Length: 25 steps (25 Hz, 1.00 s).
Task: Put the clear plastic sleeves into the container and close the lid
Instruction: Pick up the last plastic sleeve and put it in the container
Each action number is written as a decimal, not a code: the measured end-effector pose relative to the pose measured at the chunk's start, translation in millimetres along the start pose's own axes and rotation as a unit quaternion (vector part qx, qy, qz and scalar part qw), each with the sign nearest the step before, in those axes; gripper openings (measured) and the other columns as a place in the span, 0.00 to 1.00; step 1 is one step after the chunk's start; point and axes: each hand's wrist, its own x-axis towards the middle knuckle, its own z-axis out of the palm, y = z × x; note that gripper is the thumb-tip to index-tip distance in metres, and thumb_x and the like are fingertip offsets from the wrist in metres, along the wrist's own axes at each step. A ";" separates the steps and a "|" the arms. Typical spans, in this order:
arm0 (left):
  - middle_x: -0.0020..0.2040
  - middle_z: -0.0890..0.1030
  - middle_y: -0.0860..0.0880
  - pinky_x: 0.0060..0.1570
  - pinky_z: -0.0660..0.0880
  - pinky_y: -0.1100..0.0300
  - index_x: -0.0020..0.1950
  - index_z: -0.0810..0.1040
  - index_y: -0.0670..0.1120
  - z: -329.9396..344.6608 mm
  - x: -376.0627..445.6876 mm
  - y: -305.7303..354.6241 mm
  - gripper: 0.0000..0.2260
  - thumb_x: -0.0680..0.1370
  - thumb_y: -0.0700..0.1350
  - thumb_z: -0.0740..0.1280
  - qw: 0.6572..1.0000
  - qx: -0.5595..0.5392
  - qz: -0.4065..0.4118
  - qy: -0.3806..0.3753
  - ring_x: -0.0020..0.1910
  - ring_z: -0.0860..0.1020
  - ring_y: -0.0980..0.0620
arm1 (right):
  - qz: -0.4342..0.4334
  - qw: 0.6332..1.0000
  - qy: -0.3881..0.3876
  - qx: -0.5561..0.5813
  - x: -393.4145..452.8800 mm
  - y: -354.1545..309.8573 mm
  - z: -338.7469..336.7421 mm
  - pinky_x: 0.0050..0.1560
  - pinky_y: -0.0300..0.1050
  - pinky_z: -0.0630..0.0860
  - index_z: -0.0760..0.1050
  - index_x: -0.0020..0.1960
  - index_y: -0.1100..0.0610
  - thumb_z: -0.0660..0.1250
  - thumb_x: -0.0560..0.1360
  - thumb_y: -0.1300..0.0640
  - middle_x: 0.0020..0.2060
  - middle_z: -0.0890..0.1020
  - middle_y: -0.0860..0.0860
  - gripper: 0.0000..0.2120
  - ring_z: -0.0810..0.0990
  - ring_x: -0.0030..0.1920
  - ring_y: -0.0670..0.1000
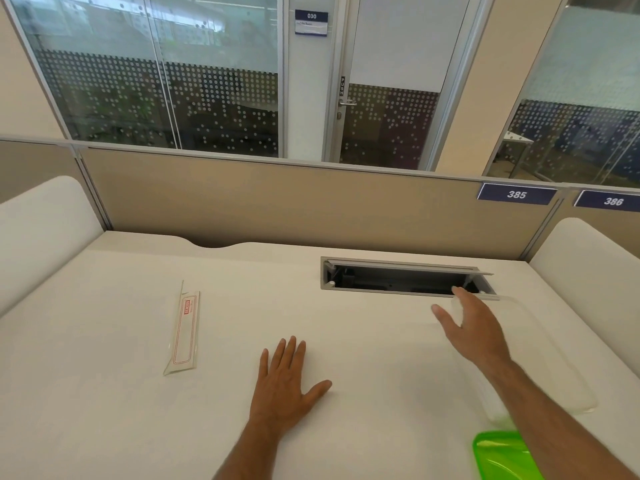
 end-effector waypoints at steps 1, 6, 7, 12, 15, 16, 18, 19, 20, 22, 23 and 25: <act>0.82 0.48 0.51 0.76 0.34 0.49 0.81 0.48 0.50 -4.7 1.4 -3.7 0.47 0.70 0.78 0.40 1.000 0.001 0.001 0.007 0.81 0.43 0.52 | -0.031 0.999 -0.024 -0.005 -1.3 -11.3 9.7 0.71 0.54 0.64 0.64 0.74 0.56 0.63 0.76 0.40 0.73 0.68 0.55 0.33 0.65 0.73 0.56; 0.82 0.50 0.50 0.76 0.36 0.48 0.81 0.50 0.50 -40.6 9.4 -41.9 0.46 0.71 0.77 0.39 0.999 0.009 -0.013 0.050 0.81 0.44 0.51 | -0.116 0.985 -0.115 -0.054 -17.8 -74.3 67.0 0.76 0.51 0.50 0.51 0.79 0.52 0.53 0.76 0.33 0.79 0.54 0.51 0.37 0.51 0.78 0.52; 0.82 0.50 0.50 0.77 0.37 0.48 0.81 0.50 0.50 -49.1 9.9 -52.2 0.46 0.72 0.77 0.40 0.998 0.012 -0.018 0.058 0.81 0.44 0.51 | -0.131 0.982 -0.127 -0.055 -22.1 -87.5 78.1 0.76 0.51 0.48 0.50 0.79 0.51 0.52 0.77 0.33 0.79 0.53 0.51 0.37 0.50 0.78 0.52; 0.81 0.57 0.48 0.78 0.46 0.44 0.80 0.57 0.48 -95.0 7.1 -107.7 0.44 0.73 0.76 0.45 0.991 0.034 -0.064 0.111 0.81 0.52 0.48 | -0.190 0.963 -0.190 -0.029 -44.9 -159.5 127.8 0.76 0.49 0.45 0.49 0.79 0.52 0.51 0.78 0.34 0.79 0.51 0.50 0.36 0.48 0.78 0.50; 0.80 0.60 0.47 0.77 0.49 0.43 0.79 0.61 0.47 -119.4 3.3 -141.6 0.40 0.76 0.72 0.47 0.987 0.059 -0.085 0.121 0.80 0.54 0.46 | -0.221 0.950 -0.221 0.000 -59.9 -205.4 152.1 0.76 0.49 0.45 0.49 0.79 0.52 0.52 0.78 0.34 0.79 0.52 0.50 0.36 0.48 0.78 0.50; 0.80 0.61 0.47 0.77 0.50 0.43 0.78 0.62 0.47 -126.5 2.9 -153.1 0.36 0.77 0.69 0.50 0.987 0.060 -0.089 0.123 0.80 0.55 0.46 | -0.228 0.945 -0.232 0.010 -64.9 -220.3 159.6 0.77 0.49 0.46 0.50 0.79 0.52 0.52 0.78 0.34 0.79 0.53 0.49 0.36 0.48 0.78 0.49; 0.80 0.61 0.47 0.77 0.51 0.42 0.77 0.64 0.48 -139.1 4.8 -175.5 0.27 0.81 0.59 0.56 0.988 0.071 -0.082 0.105 0.80 0.55 0.46 | -0.233 0.939 -0.250 0.033 -74.4 -249.3 173.2 0.76 0.48 0.49 0.53 0.78 0.53 0.54 0.77 0.35 0.78 0.56 0.49 0.36 0.51 0.78 0.49; 0.80 0.61 0.48 0.77 0.52 0.42 0.77 0.64 0.50 -144.7 7.8 -185.4 0.23 0.82 0.54 0.58 0.990 0.082 -0.072 0.088 0.80 0.54 0.46 | -0.230 0.938 -0.256 0.042 -78.4 -263.4 179.5 0.76 0.48 0.52 0.55 0.78 0.53 0.56 0.77 0.35 0.77 0.58 0.49 0.36 0.53 0.77 0.49; 0.80 0.60 0.49 0.77 0.52 0.42 0.77 0.64 0.51 -150.1 12.3 -194.8 0.22 0.82 0.49 0.59 0.991 0.096 -0.061 0.071 0.80 0.53 0.47 | -0.226 0.938 -0.260 0.048 -82.1 -278.1 186.3 0.75 0.47 0.56 0.56 0.77 0.53 0.57 0.77 0.35 0.77 0.61 0.49 0.35 0.56 0.77 0.50; 0.81 0.59 0.50 0.77 0.53 0.43 0.77 0.64 0.53 -159.3 23.0 -208.6 0.24 0.81 0.42 0.62 0.991 0.124 -0.038 0.044 0.80 0.53 0.47 | -0.214 0.936 -0.273 0.054 -89.5 -304.7 197.8 0.71 0.48 0.63 0.60 0.75 0.52 0.59 0.74 0.33 0.74 0.66 0.48 0.36 0.62 0.74 0.50; 0.81 0.58 0.50 0.77 0.53 0.44 0.76 0.64 0.54 -162.8 28.9 -214.0 0.26 0.80 0.39 0.63 0.989 0.140 -0.026 0.034 0.80 0.53 0.47 | -0.206 0.935 -0.284 0.056 -92.6 -317.1 202.7 0.69 0.48 0.66 0.62 0.74 0.52 0.60 0.73 0.32 0.72 0.69 0.48 0.36 0.65 0.72 0.51; 0.81 0.57 0.50 0.77 0.54 0.44 0.76 0.64 0.56 -167.5 41.0 -222.2 0.28 0.79 0.37 0.64 0.984 0.176 -0.003 0.006 0.80 0.53 0.47 | -0.185 0.931 -0.307 0.065 -96.7 -338.5 212.5 0.63 0.48 0.71 0.67 0.71 0.52 0.62 0.70 0.31 0.67 0.75 0.48 0.37 0.72 0.67 0.52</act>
